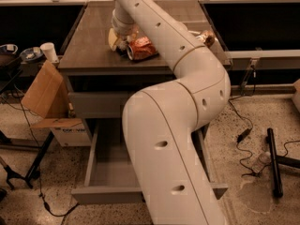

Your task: Place rxbar chocolate into middle drawer

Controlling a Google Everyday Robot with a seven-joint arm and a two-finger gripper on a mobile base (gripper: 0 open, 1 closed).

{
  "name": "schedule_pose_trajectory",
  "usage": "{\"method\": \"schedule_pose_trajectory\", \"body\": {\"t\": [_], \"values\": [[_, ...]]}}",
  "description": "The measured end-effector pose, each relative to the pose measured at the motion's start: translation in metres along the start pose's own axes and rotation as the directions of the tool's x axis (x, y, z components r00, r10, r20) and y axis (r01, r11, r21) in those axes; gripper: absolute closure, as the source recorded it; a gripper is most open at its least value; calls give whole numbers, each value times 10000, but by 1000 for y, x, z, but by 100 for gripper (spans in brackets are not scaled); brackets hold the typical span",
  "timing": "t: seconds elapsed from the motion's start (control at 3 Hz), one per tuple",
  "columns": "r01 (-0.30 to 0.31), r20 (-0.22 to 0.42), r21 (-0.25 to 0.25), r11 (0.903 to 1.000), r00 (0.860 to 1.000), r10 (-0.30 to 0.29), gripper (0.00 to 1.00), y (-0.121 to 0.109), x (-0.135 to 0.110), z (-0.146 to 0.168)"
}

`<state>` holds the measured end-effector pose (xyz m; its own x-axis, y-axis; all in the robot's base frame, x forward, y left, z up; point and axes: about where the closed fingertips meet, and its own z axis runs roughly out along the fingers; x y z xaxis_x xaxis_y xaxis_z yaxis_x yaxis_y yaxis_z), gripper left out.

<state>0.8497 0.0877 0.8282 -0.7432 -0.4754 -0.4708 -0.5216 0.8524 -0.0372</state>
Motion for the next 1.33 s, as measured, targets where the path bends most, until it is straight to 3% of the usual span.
{"method": "schedule_pose_trajectory", "body": {"t": [0.67,1.33], "values": [[0,1,0,10000,10000,0,100,0,-2,-3],[251,1171,250,9994,9927,-278,100,-8,-30,-49]]}}
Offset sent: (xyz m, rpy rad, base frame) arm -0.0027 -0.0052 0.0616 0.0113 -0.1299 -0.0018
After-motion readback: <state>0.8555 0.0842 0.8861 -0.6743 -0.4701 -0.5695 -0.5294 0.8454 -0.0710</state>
